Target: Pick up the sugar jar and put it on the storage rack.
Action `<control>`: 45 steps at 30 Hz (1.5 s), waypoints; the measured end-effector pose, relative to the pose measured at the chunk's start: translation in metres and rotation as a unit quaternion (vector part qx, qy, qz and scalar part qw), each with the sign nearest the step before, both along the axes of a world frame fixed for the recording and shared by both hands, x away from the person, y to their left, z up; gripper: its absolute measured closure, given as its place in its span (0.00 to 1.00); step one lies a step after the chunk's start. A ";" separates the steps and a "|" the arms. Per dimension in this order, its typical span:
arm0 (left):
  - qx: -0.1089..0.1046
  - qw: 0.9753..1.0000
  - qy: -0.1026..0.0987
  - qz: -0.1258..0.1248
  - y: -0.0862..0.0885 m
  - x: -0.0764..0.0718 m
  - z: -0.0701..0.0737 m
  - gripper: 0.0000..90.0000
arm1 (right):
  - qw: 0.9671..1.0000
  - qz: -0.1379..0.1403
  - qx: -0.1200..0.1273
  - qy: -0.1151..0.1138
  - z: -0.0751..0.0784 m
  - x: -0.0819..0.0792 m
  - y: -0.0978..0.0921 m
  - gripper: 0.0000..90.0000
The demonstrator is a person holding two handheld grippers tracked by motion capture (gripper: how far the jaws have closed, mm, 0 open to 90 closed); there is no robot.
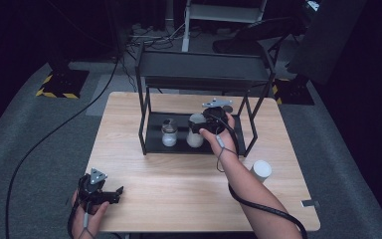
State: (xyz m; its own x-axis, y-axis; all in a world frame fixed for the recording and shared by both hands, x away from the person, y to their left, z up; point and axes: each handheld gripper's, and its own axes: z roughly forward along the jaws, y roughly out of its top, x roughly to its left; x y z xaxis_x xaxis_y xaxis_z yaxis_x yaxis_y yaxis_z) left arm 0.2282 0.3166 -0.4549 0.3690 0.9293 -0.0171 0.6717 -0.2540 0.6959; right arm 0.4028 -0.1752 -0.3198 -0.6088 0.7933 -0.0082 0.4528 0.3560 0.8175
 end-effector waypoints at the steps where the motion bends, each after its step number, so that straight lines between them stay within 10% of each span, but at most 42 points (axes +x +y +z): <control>1: 0.000 1.000 0.000 0.000 0.000 0.000 0.000 0.00 | 1.000 0.001 0.002 -0.002 0.003 -0.004 -0.003 0.15; 45: 0.001 1.000 0.000 -0.005 0.001 -0.001 0.000 0.00 | 0.998 -0.046 0.038 -0.028 0.033 -0.110 -0.125 0.09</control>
State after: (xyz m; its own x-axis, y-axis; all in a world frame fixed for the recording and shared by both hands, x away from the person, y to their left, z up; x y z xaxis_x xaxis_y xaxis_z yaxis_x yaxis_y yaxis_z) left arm 0.2272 0.3174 -0.4548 0.3778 0.9257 -0.0156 0.6695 -0.2615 0.6953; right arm 0.2925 -0.3004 -0.2868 -0.5329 0.8459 0.0228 0.4344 0.2503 0.8652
